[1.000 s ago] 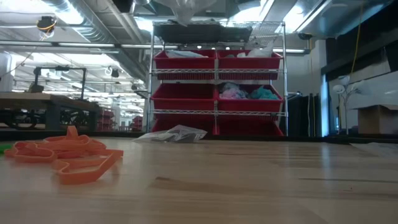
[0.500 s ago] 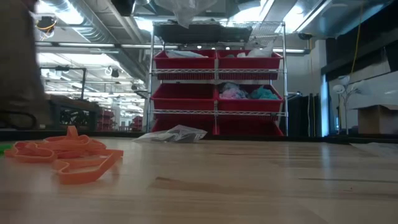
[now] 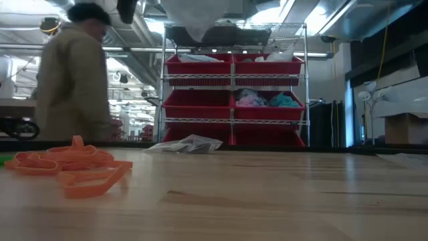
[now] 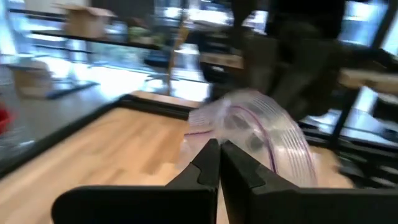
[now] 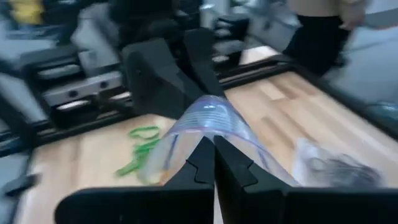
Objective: Sort rubber bands
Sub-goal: Open the transparent zip bag
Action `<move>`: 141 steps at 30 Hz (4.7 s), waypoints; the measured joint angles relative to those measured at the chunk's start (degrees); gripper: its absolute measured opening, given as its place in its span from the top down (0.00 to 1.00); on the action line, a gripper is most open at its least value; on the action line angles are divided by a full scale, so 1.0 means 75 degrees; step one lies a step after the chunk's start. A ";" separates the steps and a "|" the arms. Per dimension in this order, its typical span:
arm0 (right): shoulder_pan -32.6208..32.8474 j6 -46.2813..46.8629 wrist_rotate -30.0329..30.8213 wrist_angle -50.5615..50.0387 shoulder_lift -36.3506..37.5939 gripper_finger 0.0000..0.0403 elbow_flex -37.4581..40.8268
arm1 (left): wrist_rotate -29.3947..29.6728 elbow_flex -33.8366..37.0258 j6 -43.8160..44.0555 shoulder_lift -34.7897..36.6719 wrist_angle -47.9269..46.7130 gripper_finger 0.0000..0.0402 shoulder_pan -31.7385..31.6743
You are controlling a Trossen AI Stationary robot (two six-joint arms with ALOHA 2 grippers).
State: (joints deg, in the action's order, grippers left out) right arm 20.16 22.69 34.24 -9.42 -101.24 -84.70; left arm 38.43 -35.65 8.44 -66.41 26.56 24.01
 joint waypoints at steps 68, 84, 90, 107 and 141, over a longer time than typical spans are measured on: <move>0.0744 -0.1896 -0.1226 0.0324 -0.0234 1.00 0.0004 | -0.3667 0.0333 0.1044 0.0967 -0.1358 0.60 0.0207; 0.0642 -0.1896 -0.1183 0.0261 -0.0246 1.00 -0.0004 | -0.3620 0.0330 0.1015 0.0924 -0.1002 0.60 0.0341; 0.0626 -0.1896 -0.1173 0.0271 -0.0252 1.00 -0.0004 | -0.3368 0.0330 0.1091 0.0710 -0.0744 0.60 0.0268; 0.0438 -0.1806 -0.1274 0.0404 -0.0386 1.00 -0.0004 | -0.3086 0.0266 0.0650 0.0206 -0.0337 0.87 0.0015; -0.0018 0.0112 -0.2105 -0.1638 -0.1130 1.00 0.0005 | -0.0837 0.0266 0.1663 0.1019 -0.3678 1.00 -0.0388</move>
State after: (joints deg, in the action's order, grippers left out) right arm 20.02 23.53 18.45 -21.71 -109.72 -84.66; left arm 32.16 -33.65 20.92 -58.77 -1.02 21.10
